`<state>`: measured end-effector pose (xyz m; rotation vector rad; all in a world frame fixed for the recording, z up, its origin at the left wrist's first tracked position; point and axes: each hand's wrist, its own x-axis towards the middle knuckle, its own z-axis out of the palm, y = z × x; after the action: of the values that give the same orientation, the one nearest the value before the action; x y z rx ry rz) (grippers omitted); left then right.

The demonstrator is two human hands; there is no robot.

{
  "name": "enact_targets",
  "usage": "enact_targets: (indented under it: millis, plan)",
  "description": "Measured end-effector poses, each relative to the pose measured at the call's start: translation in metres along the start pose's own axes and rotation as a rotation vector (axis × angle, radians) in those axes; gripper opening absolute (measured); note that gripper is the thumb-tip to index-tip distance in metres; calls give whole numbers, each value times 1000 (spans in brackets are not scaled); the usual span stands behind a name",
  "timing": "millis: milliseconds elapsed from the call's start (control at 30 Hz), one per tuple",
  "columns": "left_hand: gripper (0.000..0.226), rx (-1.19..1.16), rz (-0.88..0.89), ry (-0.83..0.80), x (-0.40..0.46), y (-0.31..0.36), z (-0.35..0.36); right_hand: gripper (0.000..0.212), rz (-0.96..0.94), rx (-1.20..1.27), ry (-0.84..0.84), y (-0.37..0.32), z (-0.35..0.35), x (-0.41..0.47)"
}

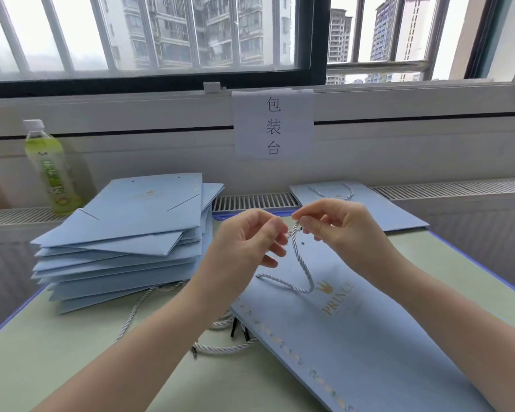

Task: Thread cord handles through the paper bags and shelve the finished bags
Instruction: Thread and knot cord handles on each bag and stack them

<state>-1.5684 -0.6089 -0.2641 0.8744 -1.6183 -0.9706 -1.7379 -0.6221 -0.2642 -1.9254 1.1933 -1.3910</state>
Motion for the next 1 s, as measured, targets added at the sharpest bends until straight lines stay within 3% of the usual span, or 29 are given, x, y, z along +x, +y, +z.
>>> enact_targets:
  millis: [100,233,400,533,633,733,867,1000]
  plan:
    - [35,103,-61,-58,-1,-9,2,9,-54,30,-63,-5,7,-3]
    - [7,49,-27,-72,-5,-11,3,11,-128,-69,-109,-7,15,-5]
    - [19,34,83,86,-1,-9,-5,8,-79,-118,-52,-2,7,-2]
    - [20,-35,168,120,-1,-5,-9,8,215,337,4,-4,-2,2]
    - [17,-83,137,-3,-4,-1,-10,13,368,798,-2,-9,-6,5]
    - [18,-138,120,-178,-7,5,-9,10,423,961,-25,-12,-5,6]
    - [21,-121,94,-279,-10,11,-5,7,450,890,-14,-6,-10,8]
    - [33,48,1,-112,-7,2,0,19,486,559,-175,-4,-9,4]
